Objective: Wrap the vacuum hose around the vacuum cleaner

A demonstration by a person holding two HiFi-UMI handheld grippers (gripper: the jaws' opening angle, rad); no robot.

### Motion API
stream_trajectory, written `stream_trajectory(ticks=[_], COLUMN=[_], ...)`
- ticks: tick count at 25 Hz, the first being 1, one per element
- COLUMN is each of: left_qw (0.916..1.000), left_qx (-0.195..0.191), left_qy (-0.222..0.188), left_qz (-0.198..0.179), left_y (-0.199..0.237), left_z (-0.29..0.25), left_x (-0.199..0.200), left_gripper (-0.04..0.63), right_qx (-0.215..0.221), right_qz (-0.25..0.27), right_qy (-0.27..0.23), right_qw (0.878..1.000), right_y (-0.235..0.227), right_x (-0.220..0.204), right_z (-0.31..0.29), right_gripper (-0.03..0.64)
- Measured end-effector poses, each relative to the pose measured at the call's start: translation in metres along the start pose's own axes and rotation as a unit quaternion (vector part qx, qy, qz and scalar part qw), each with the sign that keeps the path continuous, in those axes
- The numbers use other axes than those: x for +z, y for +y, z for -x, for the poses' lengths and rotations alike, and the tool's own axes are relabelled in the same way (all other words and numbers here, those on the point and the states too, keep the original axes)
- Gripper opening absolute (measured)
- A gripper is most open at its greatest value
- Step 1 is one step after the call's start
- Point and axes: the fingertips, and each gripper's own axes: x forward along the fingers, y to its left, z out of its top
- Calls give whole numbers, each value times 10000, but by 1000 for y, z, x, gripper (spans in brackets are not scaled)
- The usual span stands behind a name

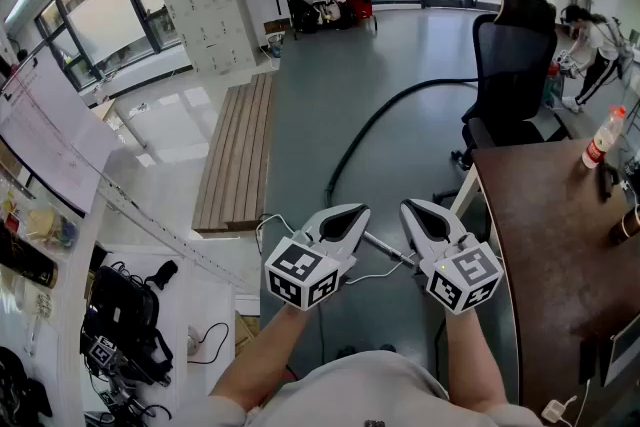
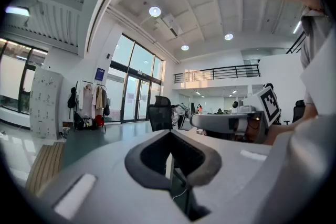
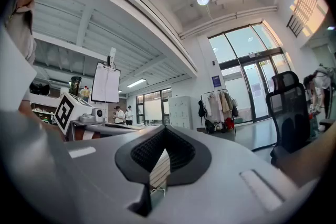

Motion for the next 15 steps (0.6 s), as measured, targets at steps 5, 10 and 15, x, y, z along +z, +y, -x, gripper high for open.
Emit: stream_trajectory(ticks=[5, 10, 15], left_qw=[10000, 10000, 10000], left_qx=[-14, -3, 16], left_qy=[-23, -88, -77], left_qz=[-2, -26, -8], left_y=[-2, -5, -10], left_z=[-1, -1, -2], left_x=[1, 6, 4], left_gripper=[0, 0, 0], right_qx=[41, 79, 83], right_qz=[-66, -51, -34], right_qy=[64, 23, 40], right_qw=[9999, 10000, 10000], right_y=[2, 5, 2], right_x=[-2, 0, -1], right_z=[2, 5, 11], right_gripper=[21, 21, 21])
